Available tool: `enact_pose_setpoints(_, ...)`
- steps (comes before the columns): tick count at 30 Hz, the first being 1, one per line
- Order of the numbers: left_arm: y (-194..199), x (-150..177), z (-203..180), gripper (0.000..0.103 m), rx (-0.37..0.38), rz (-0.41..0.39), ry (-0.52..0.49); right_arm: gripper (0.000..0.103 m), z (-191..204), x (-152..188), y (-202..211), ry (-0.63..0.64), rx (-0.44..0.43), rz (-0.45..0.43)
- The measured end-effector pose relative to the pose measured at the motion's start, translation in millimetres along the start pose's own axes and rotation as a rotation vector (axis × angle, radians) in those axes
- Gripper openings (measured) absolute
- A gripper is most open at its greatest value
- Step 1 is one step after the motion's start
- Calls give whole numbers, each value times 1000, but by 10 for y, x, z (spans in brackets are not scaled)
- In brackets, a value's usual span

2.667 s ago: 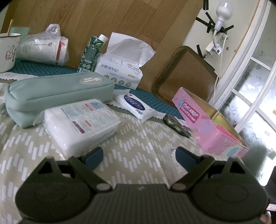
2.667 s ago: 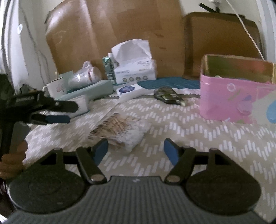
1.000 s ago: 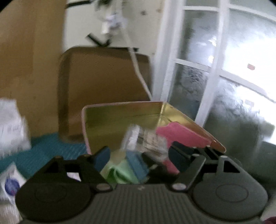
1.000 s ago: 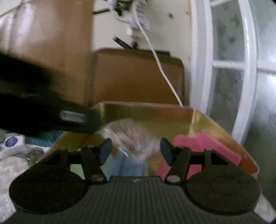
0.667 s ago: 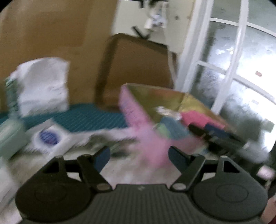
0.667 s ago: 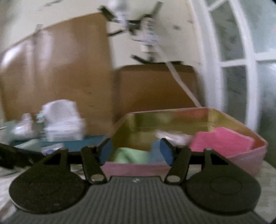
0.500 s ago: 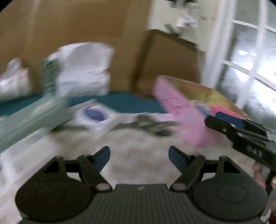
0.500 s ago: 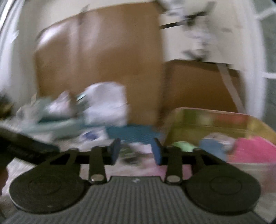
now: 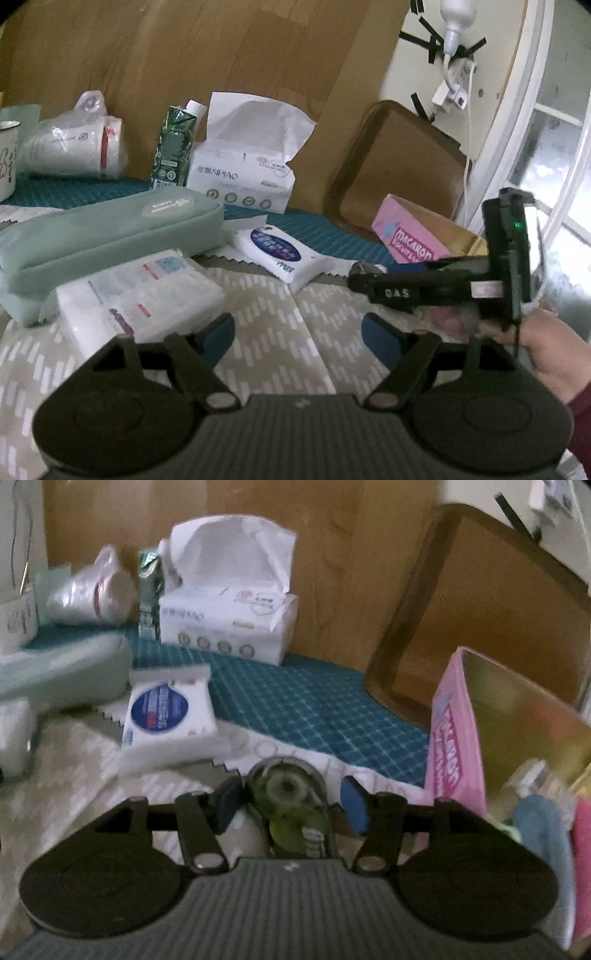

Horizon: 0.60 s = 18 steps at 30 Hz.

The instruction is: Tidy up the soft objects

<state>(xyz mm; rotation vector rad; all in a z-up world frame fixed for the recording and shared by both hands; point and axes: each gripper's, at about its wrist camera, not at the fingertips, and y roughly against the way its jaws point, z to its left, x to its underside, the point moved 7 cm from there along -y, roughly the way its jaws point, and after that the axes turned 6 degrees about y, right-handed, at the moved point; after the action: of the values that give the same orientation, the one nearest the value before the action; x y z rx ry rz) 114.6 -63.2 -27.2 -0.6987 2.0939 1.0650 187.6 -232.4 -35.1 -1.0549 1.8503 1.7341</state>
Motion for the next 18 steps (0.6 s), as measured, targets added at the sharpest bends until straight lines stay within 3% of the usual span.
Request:
enact_pose_setpoints(2, -22, -10, -4, 79, 15, -5, 23, 53, -24, 26, 20, -63, -58, 15)
enact_pose_setpoints(6, 11, -27, 39, 79, 42, -14, 60, 53, 164, 172, 277, -68, -147, -17)
enact_pose_setpoints(9, 16, -22, 29, 80, 47, -14, 60, 53, 562, 378, 633, 24, -285, -73)
enact_pose_setpoints(13, 22, -18, 30, 80, 51, -14, 64, 54, 974, 610, 1033, 156, -391, -142)
enact_pose_setpoints(18, 17, -9, 25, 80, 44, -8, 61, 73, 835, 725, 1233, 80, -357, -203)
